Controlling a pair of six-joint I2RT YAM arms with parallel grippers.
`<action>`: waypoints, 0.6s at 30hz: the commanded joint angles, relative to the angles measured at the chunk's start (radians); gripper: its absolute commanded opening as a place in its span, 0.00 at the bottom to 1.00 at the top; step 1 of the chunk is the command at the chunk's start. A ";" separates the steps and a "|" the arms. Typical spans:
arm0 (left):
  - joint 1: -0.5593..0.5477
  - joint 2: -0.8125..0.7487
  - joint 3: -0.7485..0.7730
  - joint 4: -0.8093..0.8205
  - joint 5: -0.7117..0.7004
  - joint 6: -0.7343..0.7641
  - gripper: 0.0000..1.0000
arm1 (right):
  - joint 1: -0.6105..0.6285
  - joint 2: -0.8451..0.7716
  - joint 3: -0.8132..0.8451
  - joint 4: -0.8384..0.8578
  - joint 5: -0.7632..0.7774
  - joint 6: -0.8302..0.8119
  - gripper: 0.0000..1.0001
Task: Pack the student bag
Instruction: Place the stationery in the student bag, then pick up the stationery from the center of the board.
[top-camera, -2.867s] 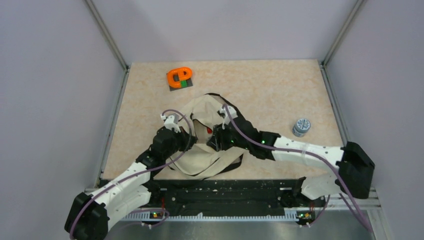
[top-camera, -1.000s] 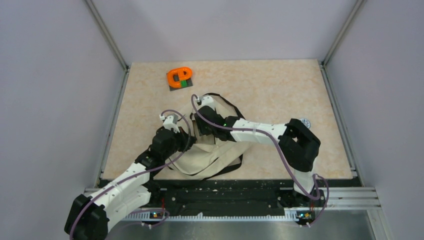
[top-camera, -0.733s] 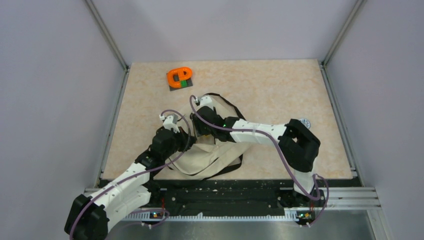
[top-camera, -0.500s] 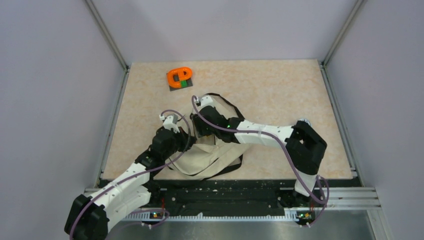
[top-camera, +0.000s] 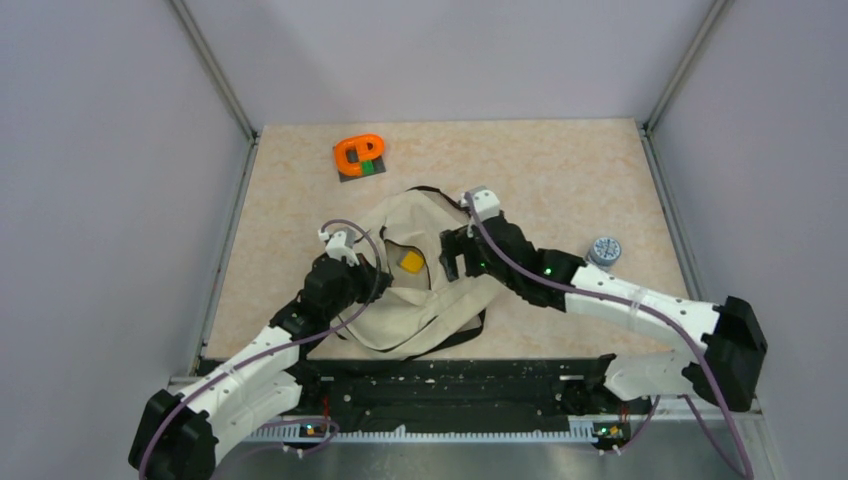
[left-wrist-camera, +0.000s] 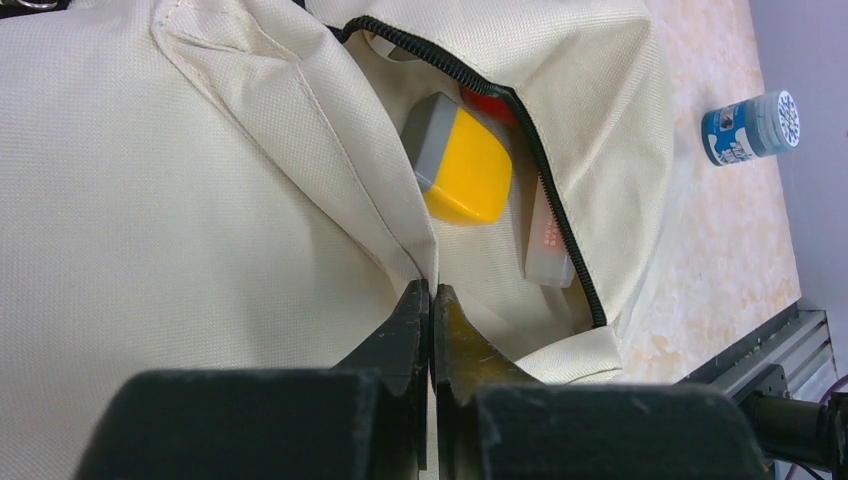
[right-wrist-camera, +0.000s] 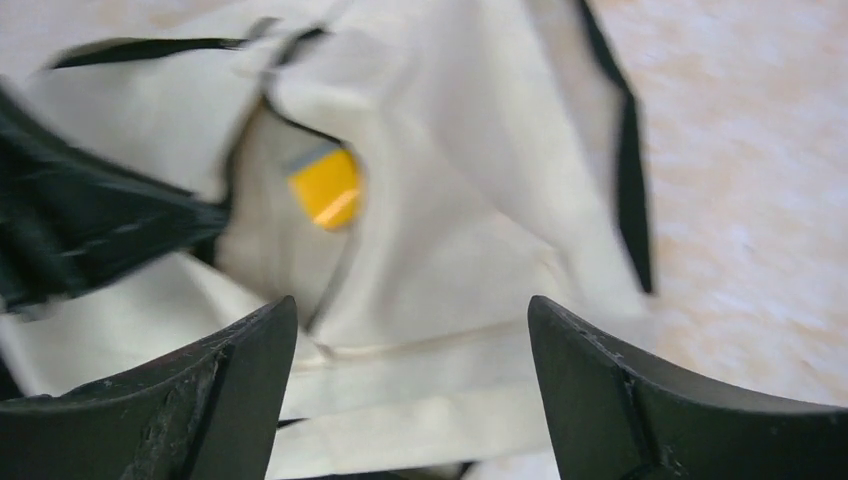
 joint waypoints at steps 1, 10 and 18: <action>0.000 -0.024 0.016 0.027 -0.014 0.003 0.00 | -0.138 -0.118 -0.104 -0.147 0.114 0.019 0.86; 0.000 -0.023 0.019 0.032 -0.014 0.006 0.00 | -0.504 -0.318 -0.310 -0.152 0.192 0.071 0.99; 0.000 -0.004 0.035 0.035 -0.006 0.022 0.00 | -0.860 -0.300 -0.326 -0.095 0.271 0.050 0.99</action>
